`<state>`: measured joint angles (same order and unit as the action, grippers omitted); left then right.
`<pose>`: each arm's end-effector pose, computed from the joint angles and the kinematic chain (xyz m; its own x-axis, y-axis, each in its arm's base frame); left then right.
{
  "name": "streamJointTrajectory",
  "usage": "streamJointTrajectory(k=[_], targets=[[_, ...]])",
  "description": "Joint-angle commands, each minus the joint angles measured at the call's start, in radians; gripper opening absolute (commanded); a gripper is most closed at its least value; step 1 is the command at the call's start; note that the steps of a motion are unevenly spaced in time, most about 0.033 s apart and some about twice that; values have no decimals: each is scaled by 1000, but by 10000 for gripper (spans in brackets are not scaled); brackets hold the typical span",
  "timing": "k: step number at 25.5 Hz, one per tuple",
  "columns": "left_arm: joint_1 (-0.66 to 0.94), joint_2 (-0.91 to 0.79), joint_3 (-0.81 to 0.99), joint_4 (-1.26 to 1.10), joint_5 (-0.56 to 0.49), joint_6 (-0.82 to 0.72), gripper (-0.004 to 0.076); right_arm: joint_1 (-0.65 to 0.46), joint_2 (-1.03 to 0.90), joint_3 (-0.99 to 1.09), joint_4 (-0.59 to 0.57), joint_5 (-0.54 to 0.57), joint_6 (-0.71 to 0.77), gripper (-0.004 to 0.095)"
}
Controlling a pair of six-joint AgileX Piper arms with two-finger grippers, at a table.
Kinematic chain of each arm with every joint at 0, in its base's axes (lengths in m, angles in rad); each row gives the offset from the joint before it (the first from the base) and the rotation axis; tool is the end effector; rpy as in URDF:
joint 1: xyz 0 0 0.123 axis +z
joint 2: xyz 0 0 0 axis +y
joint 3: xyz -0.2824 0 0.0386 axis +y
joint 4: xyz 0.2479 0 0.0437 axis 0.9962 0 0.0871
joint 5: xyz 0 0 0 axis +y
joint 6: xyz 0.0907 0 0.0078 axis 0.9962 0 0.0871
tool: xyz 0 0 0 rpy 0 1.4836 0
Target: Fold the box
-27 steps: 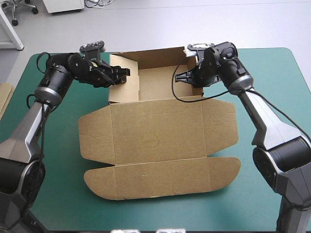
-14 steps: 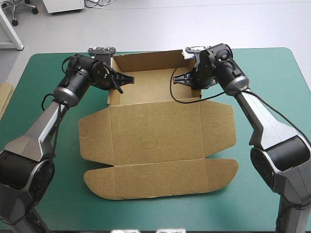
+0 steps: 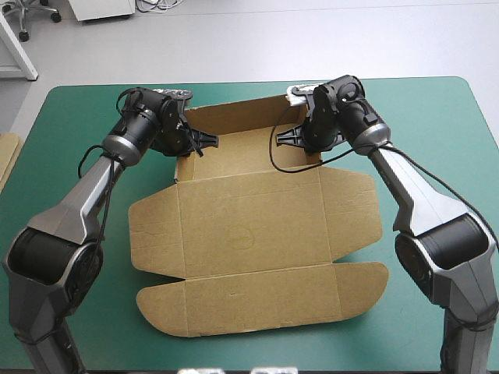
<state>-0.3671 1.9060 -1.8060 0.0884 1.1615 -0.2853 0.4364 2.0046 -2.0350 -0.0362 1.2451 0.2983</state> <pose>0.3904 -0.1422 0.3120 -0.9150 0.0876 -0.3939 0.1053 0.9942 -0.0235 0.3993 0.1828 0.3320 -0.9009 -0.1083 -0.4203 -0.1609 0.9827 0.0916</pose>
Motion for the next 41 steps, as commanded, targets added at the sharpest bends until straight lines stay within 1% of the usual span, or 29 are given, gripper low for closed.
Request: streamJointTrajectory(k=[1, 4, 6, 9, 12, 14, 16, 19, 21, 23, 24, 26, 27, 32, 36, 39, 41], targets=[[-12, -12, -34, -27, 15, 36, -10, 7, -49, -31, 48, 2, -19, -14], [-12, 2, -34, -23, -36, 36, -10, 5, 4, -31, -6, 2, -17, -14], [-12, 20, -34, 1, -66, 36, -10, -1, 40, -31, -1, 2, -10, -14], [-12, 74, -34, 26, -64, 36, -10, -2, 92, -31, 23, 2, -10, -14], [-12, 109, -34, 22, -74, 36, -10, -2, 122, -31, 23, 2, 11, -14], [-12, 116, -34, 22, -96, 53, 9, -2, 127, -31, 23, -1, -9, 10], [-12, 116, -35, 22, -106, 74, 83, -2, 127, -38, 15, -2, -32, 91], [-12, 116, -54, 19, -99, 75, 253, -2, 123, -54, 6, 0, -32, 257], [-12, 116, -76, 19, -74, 78, 371, -2, 113, -65, 4, 0, -39, 367], [-12, 116, -102, 33, -40, 81, 430, -2, 100, -74, 9, 0, -47, 438], [-12, 116, -122, 41, -20, 81, 438, -2, 91, -86, 2, 0, -53, 480], [-12, 113, -161, 63, 20, 81, 438, -3, 73, -104, -11, 0, -72, 514], [-12, 112, -185, 75, 46, 83, 438, -3, 63, -117, -36, 0, -72, 519], [-12, 94, -295, 90, 101, 108, 433, -3, 17, -166, -74, 0, -69, 519], [-12, 65, -344, 81, 107, 108, 426, -3, -33, -195, -76, 0, -77, 519], [-12, 15, -346, 77, 107, 108, 388, -3, -89, -197, -76, 0, -108, 493], [-12, -28, -346, 72, 107, 134, 325, -3, -124, -195, -76, 0, -156, 408]])
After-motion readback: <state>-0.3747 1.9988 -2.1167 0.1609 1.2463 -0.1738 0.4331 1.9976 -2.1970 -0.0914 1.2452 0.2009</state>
